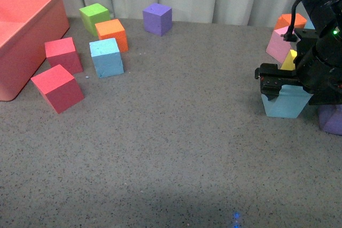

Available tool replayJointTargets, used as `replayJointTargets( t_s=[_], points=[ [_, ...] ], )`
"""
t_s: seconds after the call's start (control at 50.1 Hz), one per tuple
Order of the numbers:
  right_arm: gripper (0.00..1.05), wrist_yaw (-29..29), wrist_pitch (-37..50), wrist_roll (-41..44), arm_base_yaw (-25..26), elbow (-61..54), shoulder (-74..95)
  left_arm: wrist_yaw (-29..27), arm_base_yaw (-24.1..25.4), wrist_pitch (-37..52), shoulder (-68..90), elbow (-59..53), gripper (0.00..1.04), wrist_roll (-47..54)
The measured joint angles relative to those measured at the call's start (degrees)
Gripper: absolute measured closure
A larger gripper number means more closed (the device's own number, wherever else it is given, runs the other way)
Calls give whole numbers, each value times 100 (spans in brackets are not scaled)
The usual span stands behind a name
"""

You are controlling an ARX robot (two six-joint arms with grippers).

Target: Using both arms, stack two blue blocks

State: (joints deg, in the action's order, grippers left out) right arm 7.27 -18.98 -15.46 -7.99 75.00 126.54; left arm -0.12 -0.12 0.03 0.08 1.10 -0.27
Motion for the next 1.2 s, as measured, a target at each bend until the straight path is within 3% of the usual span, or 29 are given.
replayJointTargets(
  t_s=[0.16,0.279,0.559,0.818,1.157,1.197],
  points=[
    [50,7,-7,0,-17,70,22,0,0,0,0,0,7,0],
    [58,-144,79,-4,-103,68,-4,0,0,0,0,0,7,0],
    [61,-433,-7,-164,-699,442,-46,0,0,0,0,0,7,0],
    [62,-610,-446,-610,-1447,1751,669,0,0,0,0,0,7,0],
    [62,-476,-1134,-697,-1829,3121,1469,0,0,0,0,0,7,0],
    [56,-479,-1134,-704,-1838,3141,1469,-2,0,0,0,0,7,0]
  ],
)
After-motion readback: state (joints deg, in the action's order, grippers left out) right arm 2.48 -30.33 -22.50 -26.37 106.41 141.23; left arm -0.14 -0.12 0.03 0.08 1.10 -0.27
